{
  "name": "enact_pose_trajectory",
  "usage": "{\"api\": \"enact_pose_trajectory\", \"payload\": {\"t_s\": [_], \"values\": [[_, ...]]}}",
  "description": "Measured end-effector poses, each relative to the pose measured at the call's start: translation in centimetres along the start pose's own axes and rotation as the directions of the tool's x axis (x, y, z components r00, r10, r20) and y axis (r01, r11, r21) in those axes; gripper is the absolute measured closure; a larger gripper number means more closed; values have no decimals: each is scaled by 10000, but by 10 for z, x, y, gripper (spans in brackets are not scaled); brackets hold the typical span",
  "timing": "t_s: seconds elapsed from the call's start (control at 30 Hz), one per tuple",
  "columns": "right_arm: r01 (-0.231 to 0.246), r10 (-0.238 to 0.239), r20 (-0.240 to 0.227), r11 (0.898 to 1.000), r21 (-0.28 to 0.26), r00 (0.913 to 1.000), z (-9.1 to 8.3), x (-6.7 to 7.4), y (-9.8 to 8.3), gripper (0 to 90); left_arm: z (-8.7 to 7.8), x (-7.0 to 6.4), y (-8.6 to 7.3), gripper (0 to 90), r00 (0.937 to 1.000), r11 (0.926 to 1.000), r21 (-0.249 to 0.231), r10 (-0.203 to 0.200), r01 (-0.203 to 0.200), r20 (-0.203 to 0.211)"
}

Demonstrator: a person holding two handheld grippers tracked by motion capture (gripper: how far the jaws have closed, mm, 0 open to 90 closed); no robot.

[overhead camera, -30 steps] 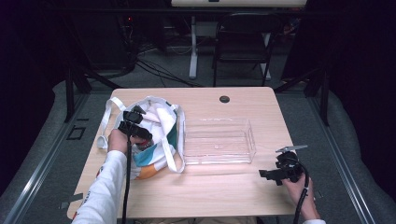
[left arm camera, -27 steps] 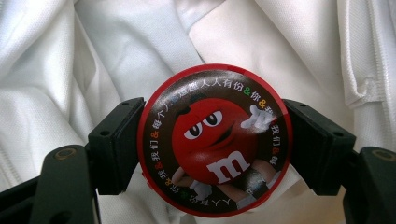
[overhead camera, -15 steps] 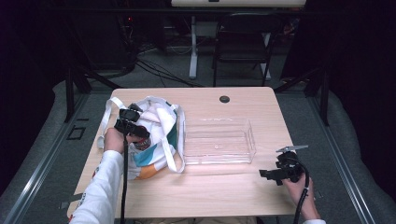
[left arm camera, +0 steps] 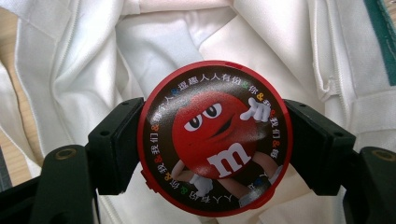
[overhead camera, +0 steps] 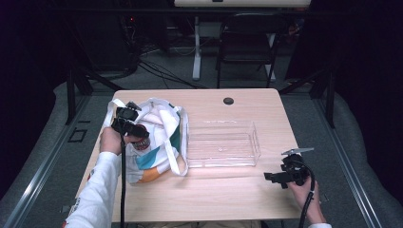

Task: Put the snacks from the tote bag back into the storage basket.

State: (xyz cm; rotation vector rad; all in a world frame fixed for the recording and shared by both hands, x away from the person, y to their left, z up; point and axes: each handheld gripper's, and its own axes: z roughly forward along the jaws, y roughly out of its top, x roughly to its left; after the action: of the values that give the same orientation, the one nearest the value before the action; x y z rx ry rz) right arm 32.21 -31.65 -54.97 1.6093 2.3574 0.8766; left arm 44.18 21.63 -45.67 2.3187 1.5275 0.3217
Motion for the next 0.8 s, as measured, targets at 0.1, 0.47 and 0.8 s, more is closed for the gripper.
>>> {"api": "enact_pose_trajectory", "payload": {"t_s": [0.1, 0.47, 0.8], "values": [[-7, 7, 41, 10000, -17, 10000, 0, 0, 0, 121, -4, 1, 1, 259, 10000, 10000, 19, -19, 19, 0], [-63, 63, 48, 10000, -12, 10000, -1, 0, 0, 123, -22, -3, 8, 259, 9998, 9996, -179, 219, -218, 22], [-59, 59, 6, 10000, -69, 10000, -1, -1, 0, 122, -37, -6, 15, 259, 9995, 9988, -394, 298, -296, 49]]}}
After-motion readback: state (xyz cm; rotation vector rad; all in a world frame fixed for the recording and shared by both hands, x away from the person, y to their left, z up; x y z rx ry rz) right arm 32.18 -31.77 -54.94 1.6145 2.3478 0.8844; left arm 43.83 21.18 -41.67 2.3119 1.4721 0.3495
